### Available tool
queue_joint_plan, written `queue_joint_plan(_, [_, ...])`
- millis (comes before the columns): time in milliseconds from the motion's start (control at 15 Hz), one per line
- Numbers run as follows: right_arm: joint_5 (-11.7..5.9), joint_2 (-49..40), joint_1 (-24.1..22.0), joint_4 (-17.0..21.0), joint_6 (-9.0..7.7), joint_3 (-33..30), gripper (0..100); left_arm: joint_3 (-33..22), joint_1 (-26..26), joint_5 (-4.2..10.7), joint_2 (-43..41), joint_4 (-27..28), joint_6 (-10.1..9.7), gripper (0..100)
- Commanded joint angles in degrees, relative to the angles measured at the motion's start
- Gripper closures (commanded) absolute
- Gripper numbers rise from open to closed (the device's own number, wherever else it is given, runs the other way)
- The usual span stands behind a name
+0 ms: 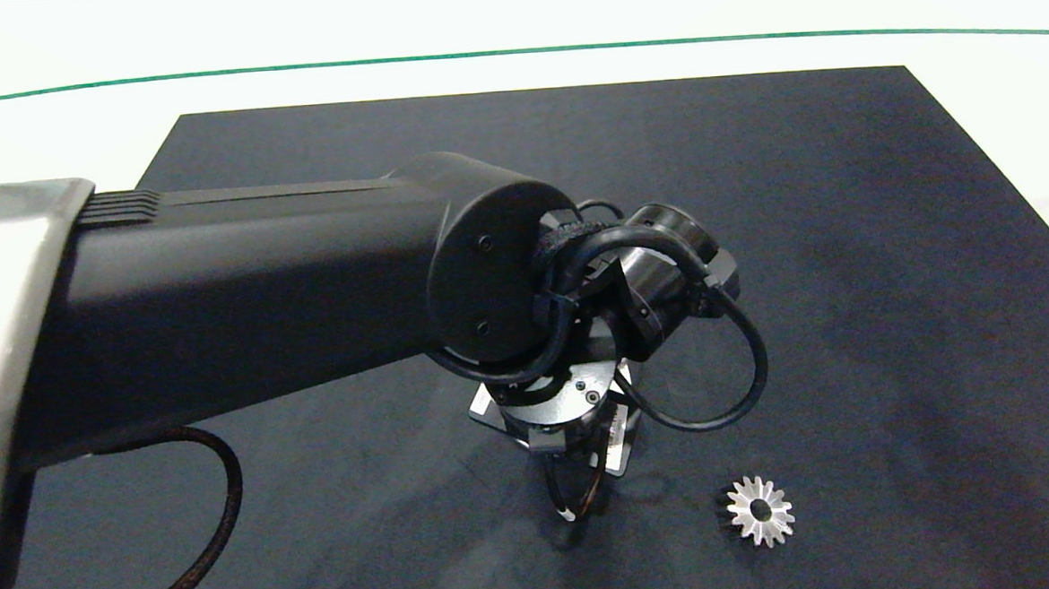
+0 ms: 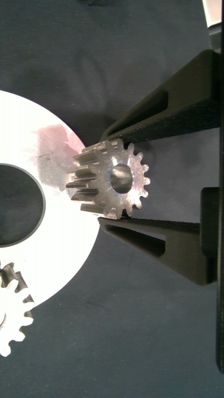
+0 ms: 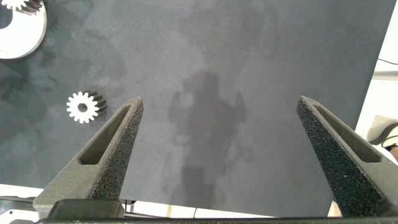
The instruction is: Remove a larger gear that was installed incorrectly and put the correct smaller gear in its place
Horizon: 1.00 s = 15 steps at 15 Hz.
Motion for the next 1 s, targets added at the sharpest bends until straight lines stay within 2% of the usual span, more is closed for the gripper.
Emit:
queue_joint_plan(67, [0.03,0.09,0.09,0.37,-0.15,0.15,0,-0.95,-0.02,0.14,1.16,0.34,-0.05,81])
queue_joint_plan(200, [0.21,0.01,0.09,0.37,-0.86,0.24,0,-0.95,-0.02,0.14,1.69,0.34,-0.05,81])
queue_joint_plan(667, [0.65,0.01,0.00,0.37,-0.95,0.24,0,-0.95,0.06,0.14,1.42,0.34,-1.02,81])
queue_joint_plan(733, [0.65,0.01,0.00,0.37,-0.95,0.24,0,-0.95,-0.02,0.14,1.42,0.52,-1.02,0])
queue_joint_plan(1000, [0.65,0.01,0.00,0.37,-0.95,0.24,0,-0.95,-0.02,0.14,1.42,0.34,-1.28,0])
